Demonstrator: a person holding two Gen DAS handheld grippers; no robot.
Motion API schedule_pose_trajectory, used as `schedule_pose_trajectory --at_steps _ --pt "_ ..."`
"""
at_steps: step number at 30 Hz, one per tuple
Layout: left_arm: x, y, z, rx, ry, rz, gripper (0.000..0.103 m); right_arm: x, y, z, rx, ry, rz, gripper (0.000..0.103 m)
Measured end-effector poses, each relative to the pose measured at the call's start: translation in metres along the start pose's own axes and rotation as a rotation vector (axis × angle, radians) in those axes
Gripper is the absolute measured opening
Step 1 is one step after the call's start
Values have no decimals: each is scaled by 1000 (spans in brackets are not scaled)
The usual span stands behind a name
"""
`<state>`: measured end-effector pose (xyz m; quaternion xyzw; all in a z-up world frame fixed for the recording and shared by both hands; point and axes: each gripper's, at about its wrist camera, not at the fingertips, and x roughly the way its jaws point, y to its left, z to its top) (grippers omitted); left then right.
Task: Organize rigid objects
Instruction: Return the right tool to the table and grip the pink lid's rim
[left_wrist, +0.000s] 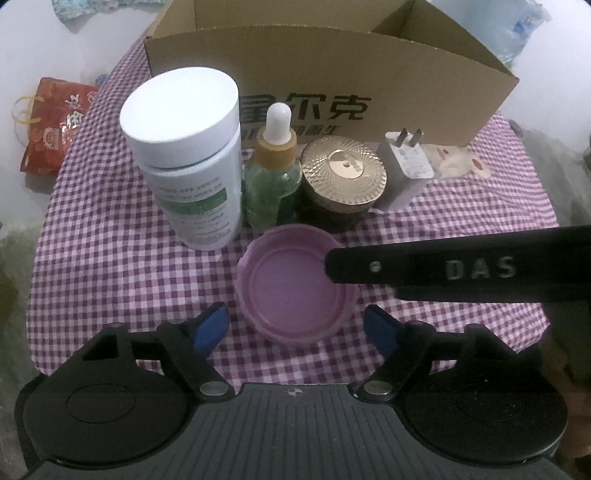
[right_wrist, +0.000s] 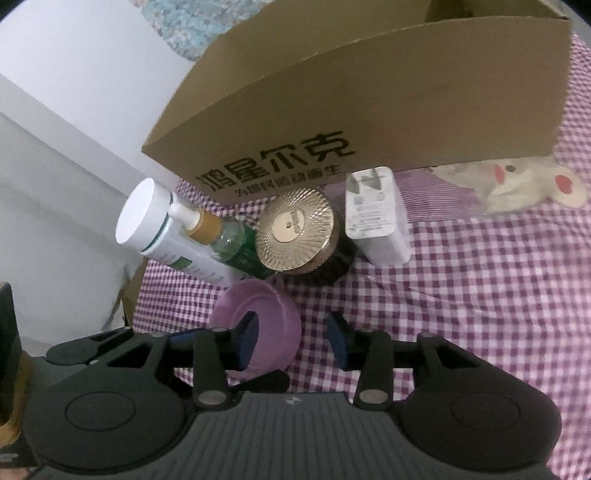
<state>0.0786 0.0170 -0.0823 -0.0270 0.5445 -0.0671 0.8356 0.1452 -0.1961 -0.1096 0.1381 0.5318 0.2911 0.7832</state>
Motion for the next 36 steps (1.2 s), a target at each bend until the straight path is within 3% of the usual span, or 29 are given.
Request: schedule_pose_trajectory --at_steps 9,15,26,36 --pt "11 -8 4 7 -4 -7 68 15 4 2 -16 20 -15 22" --pt "15 -20 4 21 5 -37 68 7 -7 -3 18 16 -22 21" --pt "22 -76 1 150 20 -147 67 -42 -46 -39 99 -31 -119 21" --pt "32 -89 4 198 33 -119 68 -52 -58 -44 148 -55 -113 21"
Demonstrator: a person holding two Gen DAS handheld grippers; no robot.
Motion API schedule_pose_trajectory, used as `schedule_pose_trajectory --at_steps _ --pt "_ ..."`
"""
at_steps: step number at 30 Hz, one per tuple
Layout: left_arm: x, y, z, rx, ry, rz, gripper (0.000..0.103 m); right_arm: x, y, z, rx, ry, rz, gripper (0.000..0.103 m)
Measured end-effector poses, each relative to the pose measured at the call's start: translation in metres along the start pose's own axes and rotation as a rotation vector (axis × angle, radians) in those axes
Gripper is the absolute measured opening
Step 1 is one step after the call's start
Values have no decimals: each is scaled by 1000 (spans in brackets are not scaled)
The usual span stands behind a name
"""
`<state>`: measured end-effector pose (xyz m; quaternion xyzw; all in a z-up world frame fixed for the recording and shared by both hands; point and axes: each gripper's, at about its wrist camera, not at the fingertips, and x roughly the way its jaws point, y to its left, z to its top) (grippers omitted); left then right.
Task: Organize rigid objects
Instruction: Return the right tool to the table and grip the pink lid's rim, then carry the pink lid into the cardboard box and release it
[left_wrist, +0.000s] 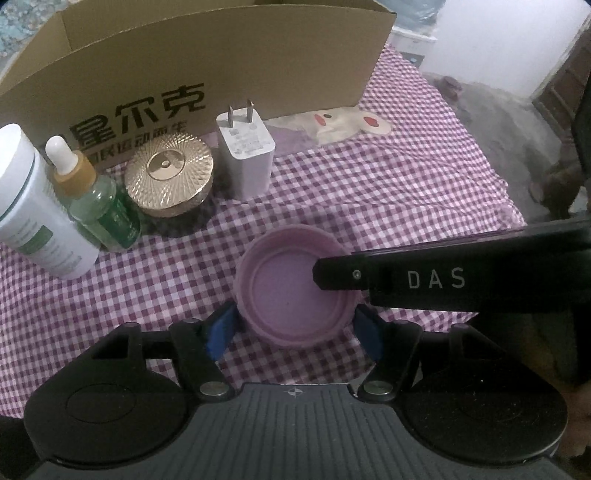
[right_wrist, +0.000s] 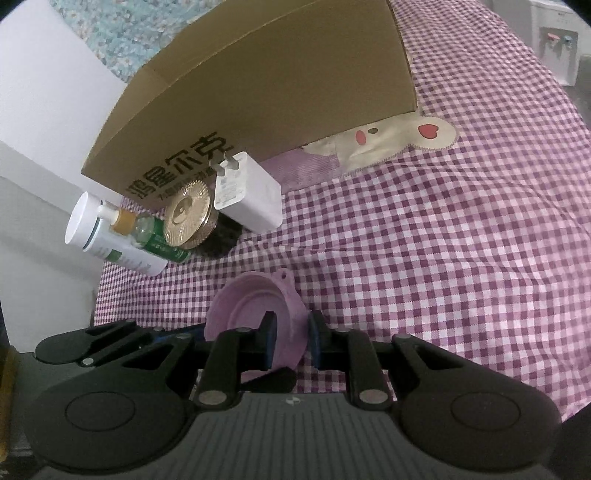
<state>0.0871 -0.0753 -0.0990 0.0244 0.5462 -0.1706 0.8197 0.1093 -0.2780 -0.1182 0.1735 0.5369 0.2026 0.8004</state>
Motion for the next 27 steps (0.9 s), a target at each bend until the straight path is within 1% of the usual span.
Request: schedule_pose_trajectory --at_steps 4,9,14,27 --pt "1 -1 0 -5 -4 4 68 -1 0 0 6 -6 4 21" --pt "-4 6 1 -34 -2 -20 67 -1 2 0 6 -9 -3 21" --pt "-11 4 2 -32 -16 -24 67 -6 4 -1 8 -20 -8 21" --pt "-53 -9 2 4 -100 -21 67 -50 24 -5 -26 -112 -24 21"
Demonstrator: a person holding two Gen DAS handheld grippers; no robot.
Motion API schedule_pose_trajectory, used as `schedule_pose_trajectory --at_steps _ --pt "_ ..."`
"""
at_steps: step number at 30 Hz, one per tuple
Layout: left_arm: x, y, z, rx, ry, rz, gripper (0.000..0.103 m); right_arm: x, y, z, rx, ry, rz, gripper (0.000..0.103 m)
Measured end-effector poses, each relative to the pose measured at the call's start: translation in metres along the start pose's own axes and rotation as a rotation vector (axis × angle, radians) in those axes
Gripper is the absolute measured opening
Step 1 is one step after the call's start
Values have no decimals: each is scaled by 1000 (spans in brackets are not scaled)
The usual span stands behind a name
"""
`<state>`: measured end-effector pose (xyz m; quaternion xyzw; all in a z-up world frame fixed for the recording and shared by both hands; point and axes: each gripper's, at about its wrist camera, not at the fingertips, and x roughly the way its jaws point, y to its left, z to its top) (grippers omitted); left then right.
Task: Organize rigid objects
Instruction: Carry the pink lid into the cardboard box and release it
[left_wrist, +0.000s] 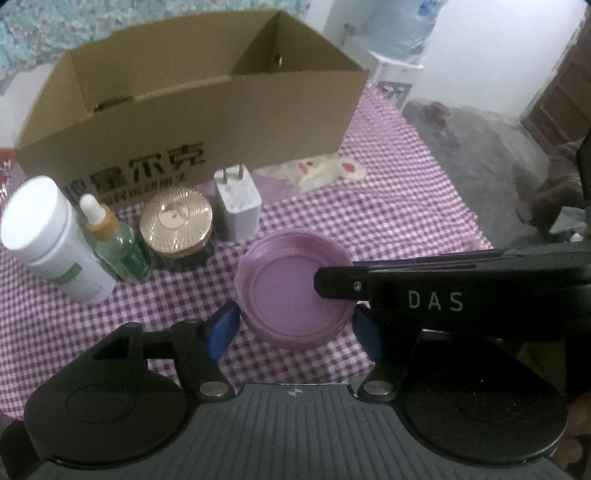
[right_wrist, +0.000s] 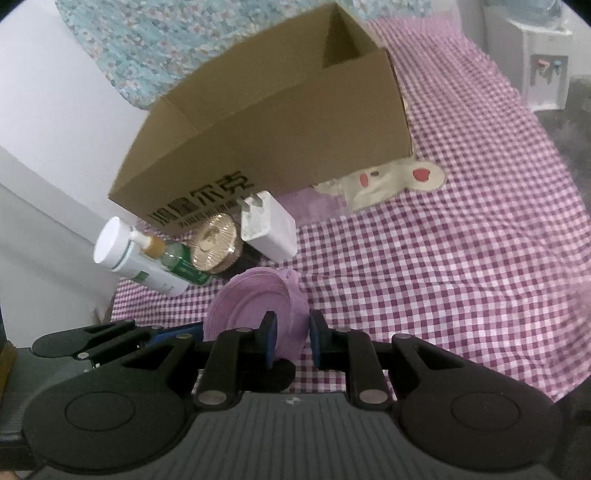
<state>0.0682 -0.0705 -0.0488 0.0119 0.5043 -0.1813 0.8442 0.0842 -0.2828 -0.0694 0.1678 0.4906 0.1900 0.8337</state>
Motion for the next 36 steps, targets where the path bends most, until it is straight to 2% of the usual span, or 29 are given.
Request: schedule_pose_trajectory --at_steps 5,9,15,20,24,26,30,36 --pt "-32 -6 -1 11 -65 9 67 -26 18 -1 -32 -58 4 21" --pt "-66 -6 6 18 -150 32 67 -52 43 5 -91 -133 14 21" --pt "-109 1 35 34 -286 82 67 -81 79 35 -150 -260 57 21" --pt "-118 21 69 12 -315 96 67 -80 100 78 -190 -287 101 21" --pt "-107 45 104 -14 -282 102 67 -60 111 122 -198 -242 130 21" --pt "-96 58 120 -25 -242 109 67 -41 114 148 -185 -189 140 21" --pt "-60 86 151 -67 -110 104 67 7 107 189 -130 -57 149 21" --pt "4 117 166 -131 90 97 67 86 89 215 -75 151 122 21"
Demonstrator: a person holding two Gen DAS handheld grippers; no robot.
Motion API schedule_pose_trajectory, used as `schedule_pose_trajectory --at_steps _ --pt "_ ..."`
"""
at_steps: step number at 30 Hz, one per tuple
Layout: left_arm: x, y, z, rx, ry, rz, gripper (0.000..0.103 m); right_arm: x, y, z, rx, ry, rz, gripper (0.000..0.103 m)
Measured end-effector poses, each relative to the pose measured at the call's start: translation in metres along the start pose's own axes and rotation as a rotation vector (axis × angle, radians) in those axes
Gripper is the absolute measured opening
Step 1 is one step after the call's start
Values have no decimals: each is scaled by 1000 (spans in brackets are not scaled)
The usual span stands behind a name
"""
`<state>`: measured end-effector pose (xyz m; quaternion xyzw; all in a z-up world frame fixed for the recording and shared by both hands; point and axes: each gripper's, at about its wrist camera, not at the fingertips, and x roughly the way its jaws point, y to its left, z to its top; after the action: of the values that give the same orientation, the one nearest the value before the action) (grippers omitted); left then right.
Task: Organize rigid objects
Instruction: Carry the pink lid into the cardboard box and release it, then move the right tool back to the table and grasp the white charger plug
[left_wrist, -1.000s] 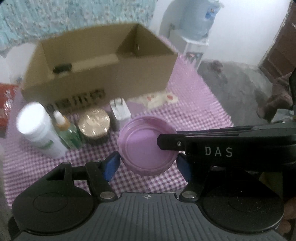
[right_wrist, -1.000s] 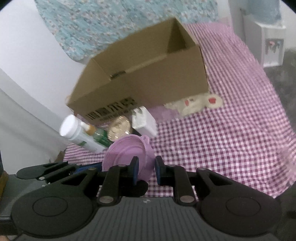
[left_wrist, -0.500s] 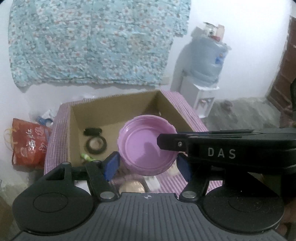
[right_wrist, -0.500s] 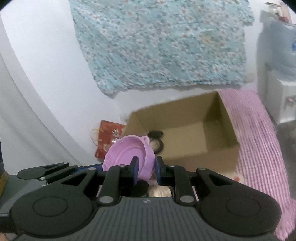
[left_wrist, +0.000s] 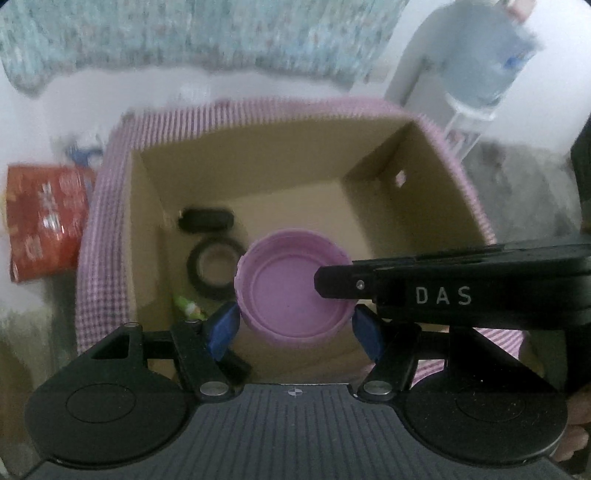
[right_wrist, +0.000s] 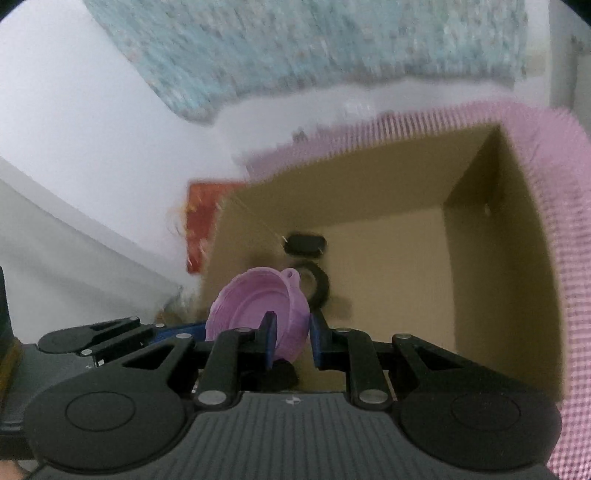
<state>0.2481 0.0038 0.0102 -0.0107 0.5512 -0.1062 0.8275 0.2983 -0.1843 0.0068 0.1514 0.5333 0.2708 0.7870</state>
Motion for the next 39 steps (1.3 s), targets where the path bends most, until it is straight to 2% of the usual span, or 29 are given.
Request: schedule_pose_trajectory --at_steps 4,8,13,17,22,28,33,39 --pt "36 15 4 -62 101 -17 67 41 -19 4 43 127 -4 21" --pt "58 22 4 -95 164 -24 68 66 -32 3 64 194 -12 21" --pt "68 24 1 -100 186 -3 70 80 -31 0 50 223 -35 22" --pt "64 20 -2 -84 158 0 77 82 -27 -1 33 214 -31 23" --pt "39 12 -1 -62 96 12 79 63 -33 7 48 152 4 24" --pt "-12 4 -6 -45 -1 8 81 3 -35 -4 66 15 80 24" --pt "-54 -12 -12 -20 -81 -11 82 -67 -42 -35 71 -116 149 24" --pt "-102 -35 -46 35 -188 -16 85 -123 -64 -85 91 -236 218 24"
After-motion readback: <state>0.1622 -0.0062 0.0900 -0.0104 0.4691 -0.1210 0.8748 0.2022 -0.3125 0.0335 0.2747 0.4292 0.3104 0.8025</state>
